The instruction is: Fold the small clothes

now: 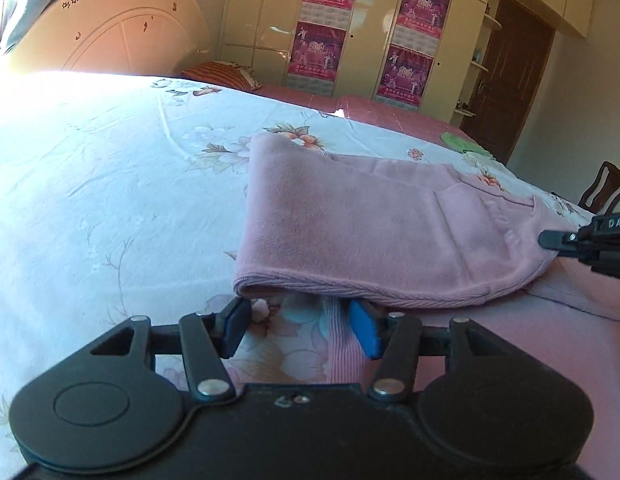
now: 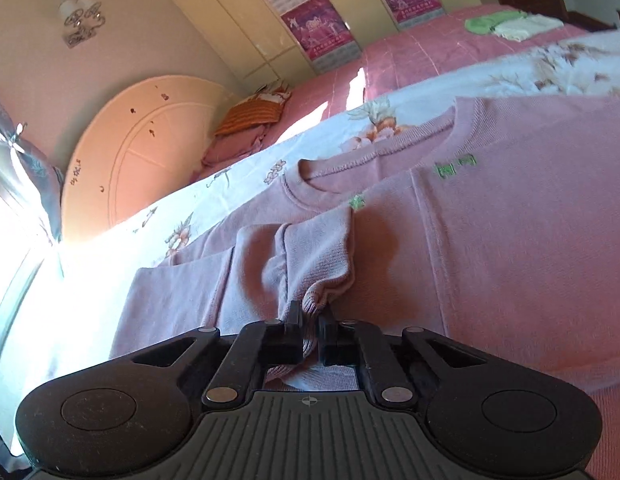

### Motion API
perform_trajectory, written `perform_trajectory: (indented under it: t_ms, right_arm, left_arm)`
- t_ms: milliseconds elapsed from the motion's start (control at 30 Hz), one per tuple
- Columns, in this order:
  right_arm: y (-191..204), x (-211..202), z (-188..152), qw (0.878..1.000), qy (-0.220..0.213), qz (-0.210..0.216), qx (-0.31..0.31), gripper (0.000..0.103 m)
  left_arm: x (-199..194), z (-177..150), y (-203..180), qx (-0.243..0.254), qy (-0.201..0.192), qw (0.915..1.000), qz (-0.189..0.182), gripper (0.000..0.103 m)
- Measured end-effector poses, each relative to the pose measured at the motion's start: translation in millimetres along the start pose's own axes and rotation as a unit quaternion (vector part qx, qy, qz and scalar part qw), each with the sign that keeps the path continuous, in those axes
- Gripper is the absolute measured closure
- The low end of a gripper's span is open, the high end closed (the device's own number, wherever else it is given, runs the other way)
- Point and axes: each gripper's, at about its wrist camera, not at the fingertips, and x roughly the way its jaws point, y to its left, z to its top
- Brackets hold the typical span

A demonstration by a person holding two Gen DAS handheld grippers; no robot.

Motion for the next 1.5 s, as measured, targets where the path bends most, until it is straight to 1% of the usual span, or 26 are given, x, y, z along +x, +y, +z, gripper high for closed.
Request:
perform_trajectory:
  t_ms: [67, 133, 167, 200, 233, 267, 300, 367, 500, 733, 767, 900, 933, 967, 1000, 1033, 1067, 1167, 1233, 1267, 1300, 1333, 1367, 1400, 1467, 1500]
  right_arm:
    - [13.2, -21.4, 11.8, 0.999, -0.041, -0.004, -0.028, 0.098]
    - [14.5, -49.9, 23.2, 0.995, -0.092, -0.013, -0.037, 0.098]
    - [11.6, -64.6, 26.9, 0.992, -0.116, -0.029, -0.042, 0.098]
    - [6.9, -74.8, 28.2, 0.989, -0.127, -0.049, -0.051, 0.098]
    - [-0.3, -79.4, 27.4, 0.988, -0.122, -0.066, -0.06, 0.098]
    - [-11.0, -78.9, 24.8, 0.989, -0.103, -0.081, -0.061, 0.098]
    - [-24.0, -76.7, 19.1, 0.991, -0.085, -0.095, -0.051, 0.098]
    - [-44.6, -74.2, 5.0, 0.992, -0.062, -0.108, -0.032, 0.098]
    - [-60.8, -71.3, -13.8, 0.992, -0.049, -0.116, -0.017, 0.098]
    - [-55.0, -80.3, -16.5, 0.992, -0.056, -0.113, -0.017, 0.098]
    - [-55.6, -74.2, -11.1, 0.992, -0.05, -0.117, -0.015, 0.098]
    - [-67.4, -65.2, -19.4, 0.991, -0.027, -0.131, -0.003, 0.098]
    - [-69.2, -67.8, -20.3, 0.991, -0.03, -0.132, 0.0, 0.097]
    - [-69.8, -73.1, -20.0, 0.99, -0.038, -0.138, 0.002, 0.097]
    - [-69.4, -81.5, -17.5, 0.987, -0.047, -0.151, 0.003, 0.096]
    - [-68.3, -89.2, -15.4, 0.985, -0.061, -0.162, -0.001, 0.084]
    - [-67.6, -95.5, -12.2, 0.985, -0.073, -0.159, -0.006, 0.075]
    - [-61.3, -85.4, -0.8, 0.988, -0.068, -0.136, -0.023, 0.075]
    - [-53.7, -67.1, 0.6, 0.99, -0.05, -0.125, -0.045, 0.075]
    - [-51.5, -54.8, -2.0, 0.988, -0.031, -0.135, -0.062, 0.075]
    - [-52.8, -42.7, -5.5, 0.986, -0.003, -0.151, -0.074, 0.075]
    - [-54.3, -37.5, -8.0, 0.984, 0.007, -0.157, -0.085, 0.076]
    - [-52.5, -39.3, -5.6, 0.983, 0.012, -0.159, -0.09, 0.075]
    - [-50.5, -42.4, -2.3, 0.983, 0.012, -0.162, -0.088, 0.075]
    - [-46.1, -47.5, 4.2, 0.984, -0.019, -0.15, -0.089, 0.075]
    - [-43.9, -43.2, 8.5, 0.985, -0.024, -0.144, -0.087, 0.075]
  left_arm:
    - [4.5, 0.7, -1.8, 0.007, -0.002, 0.9999, 0.011, 0.052]
    - [5.1, 0.5, -0.5, 0.003, -0.005, 0.9999, 0.012, 0.054]
    - [4.9, 0.5, -0.1, 0.003, -0.006, 0.9999, 0.012, 0.054]
    - [5.3, 0.9, -0.8, 0.004, -0.007, 0.9999, 0.012, 0.054]
    - [5.3, 1.1, -1.2, 0.006, -0.007, 0.9999, 0.01, 0.056]
    - [6.0, 1.1, -1.9, 0.008, -0.006, 0.9999, 0.008, 0.056]
    - [5.4, 0.3, -1.9, 0.01, -0.006, 0.9999, 0.008, 0.056]
    - [5.2, 0.2, -3.1, 0.015, -0.005, 0.9998, 0.008, 0.056]
    - [2.9, -0.2, -2.5, 0.019, -0.002, 0.9998, 0.006, 0.057]
    - [5.8, 3.1, -3.3, 0.027, 0.005, 0.9996, 0.004, 0.057]
    - [6.1, 3.1, -3.6, 0.03, 0.006, 0.9995, 0.004, 0.057]
    - [3.3, 3.4, -2.4, 0.048, 0.015, 0.9987, -0.006, 0.057]
    - [-3.8, 3.4, -0.5, 0.055, 0.013, 0.9983, -0.013, 0.058]
    - [-15.1, 4.1, 2.1, 0.056, -0.005, 0.9982, -0.023, 0.058]
    - [-25.4, 5.3, 4.1, 0.056, -0.023, 0.9975, -0.037, 0.057]
    - [-33.1, 8.7, 3.6, 0.06, -0.036, 0.9964, -0.049, 0.056]
    - [-34.3, 13.5, 0.9, 0.064, -0.04, 0.9958, -0.053, 0.056]
    - [-14.4, 25.5, -17.8, 0.069, -0.032, 0.9935, -0.085, 0.056]
    - [10.6, 25.7, -32.9, 0.068, -0.014, 0.991, -0.114, 0.055]
    - [24.8, 22.3, -38.1, 0.068, 0.007, 0.9899, -0.124, 0.055]
    - [37.1, 17.7, -41.1, 0.071, 0.028, 0.9897, -0.121, 0.055]
    - [38.8, 14.2, -41.9, 0.082, 0.015, 0.9894, -0.119, 0.054]
    - [39.2, 18.0, -42.2, 0.085, 0.023, 0.9889, -0.12, 0.054]
    - [39.2, 23.1, -41.4, 0.08, 0.024, 0.989, -0.122, 0.054]
    - [45.1, 39.2, -39.7, 0.069, 0.006, 0.9898, -0.124, 0.052]
    - [51.2, 47.1, -41.5, 0.069, 0.003, 0.99, -0.123, 0.052]
